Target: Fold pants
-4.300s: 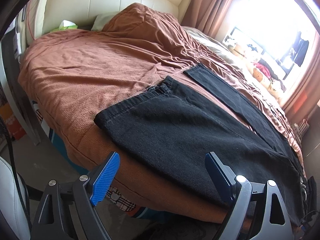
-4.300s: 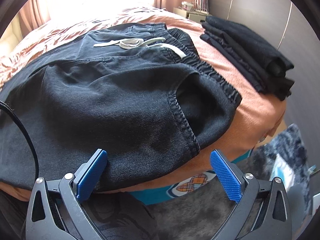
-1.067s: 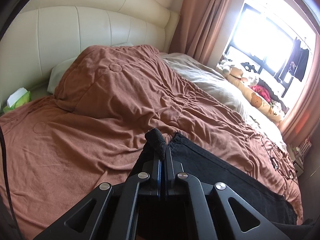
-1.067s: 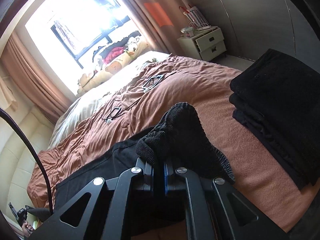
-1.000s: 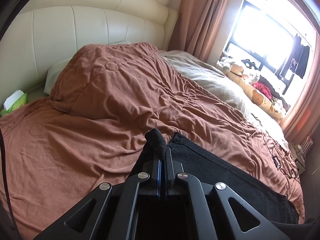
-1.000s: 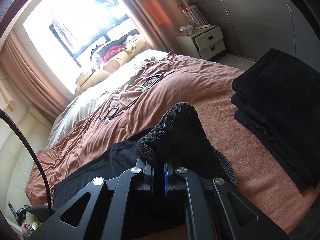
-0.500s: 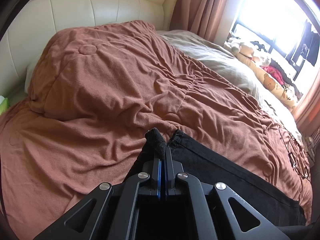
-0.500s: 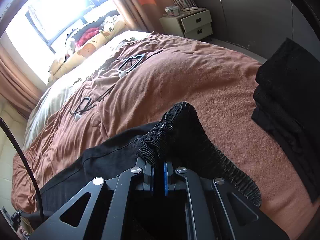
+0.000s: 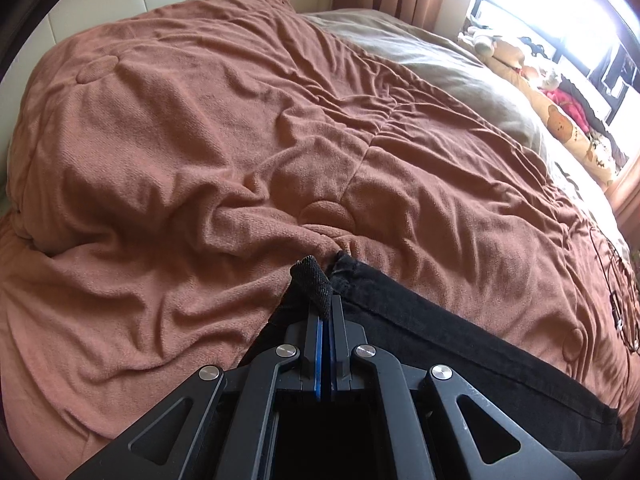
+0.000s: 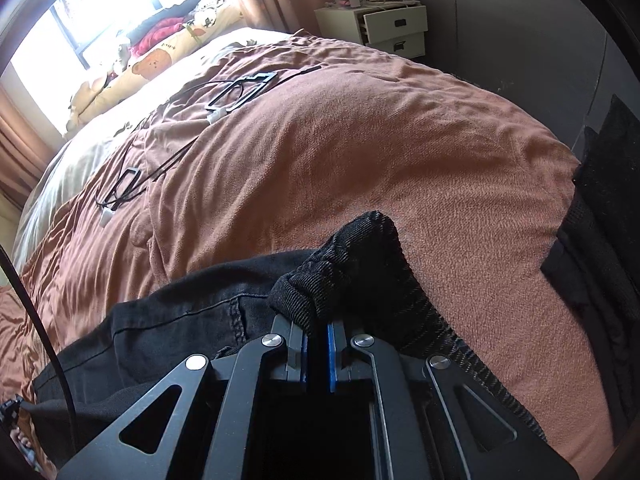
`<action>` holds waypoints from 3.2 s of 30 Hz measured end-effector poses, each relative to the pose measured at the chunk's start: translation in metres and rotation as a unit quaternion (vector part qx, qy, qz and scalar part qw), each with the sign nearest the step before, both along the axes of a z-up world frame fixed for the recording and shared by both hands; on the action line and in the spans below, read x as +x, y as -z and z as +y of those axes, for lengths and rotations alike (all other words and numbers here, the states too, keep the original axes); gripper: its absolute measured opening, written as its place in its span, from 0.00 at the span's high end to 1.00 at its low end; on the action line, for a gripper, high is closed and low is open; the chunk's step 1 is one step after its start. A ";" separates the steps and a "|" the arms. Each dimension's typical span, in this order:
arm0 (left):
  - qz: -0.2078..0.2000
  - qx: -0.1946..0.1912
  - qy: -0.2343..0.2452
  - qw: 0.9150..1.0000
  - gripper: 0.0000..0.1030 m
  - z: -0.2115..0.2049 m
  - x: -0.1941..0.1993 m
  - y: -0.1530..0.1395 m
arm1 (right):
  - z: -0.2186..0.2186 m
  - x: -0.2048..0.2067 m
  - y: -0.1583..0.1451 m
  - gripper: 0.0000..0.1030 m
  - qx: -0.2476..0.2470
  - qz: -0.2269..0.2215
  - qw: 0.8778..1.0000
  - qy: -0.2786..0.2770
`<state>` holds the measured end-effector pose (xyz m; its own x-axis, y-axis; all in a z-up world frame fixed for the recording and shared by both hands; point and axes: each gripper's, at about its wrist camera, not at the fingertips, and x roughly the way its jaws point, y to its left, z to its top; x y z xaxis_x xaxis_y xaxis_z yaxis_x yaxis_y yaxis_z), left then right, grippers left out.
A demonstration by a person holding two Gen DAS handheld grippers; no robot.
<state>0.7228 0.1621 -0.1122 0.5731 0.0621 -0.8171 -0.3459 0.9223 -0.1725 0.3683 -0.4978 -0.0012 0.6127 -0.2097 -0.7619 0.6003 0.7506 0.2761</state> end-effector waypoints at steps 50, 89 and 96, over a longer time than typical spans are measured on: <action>0.019 -0.032 0.012 0.999 0.94 0.003 0.017 0.029 | 0.253 0.178 0.048 0.41 -0.207 0.142 0.810 -0.530; 0.007 -0.028 0.026 0.999 0.18 -0.006 0.063 0.024 | 0.278 0.189 0.060 0.96 -0.329 0.126 0.839 -0.414; -0.020 -0.032 0.017 0.999 0.11 0.012 0.036 -0.004 | 0.267 0.174 0.033 0.59 -0.308 0.088 0.872 -0.369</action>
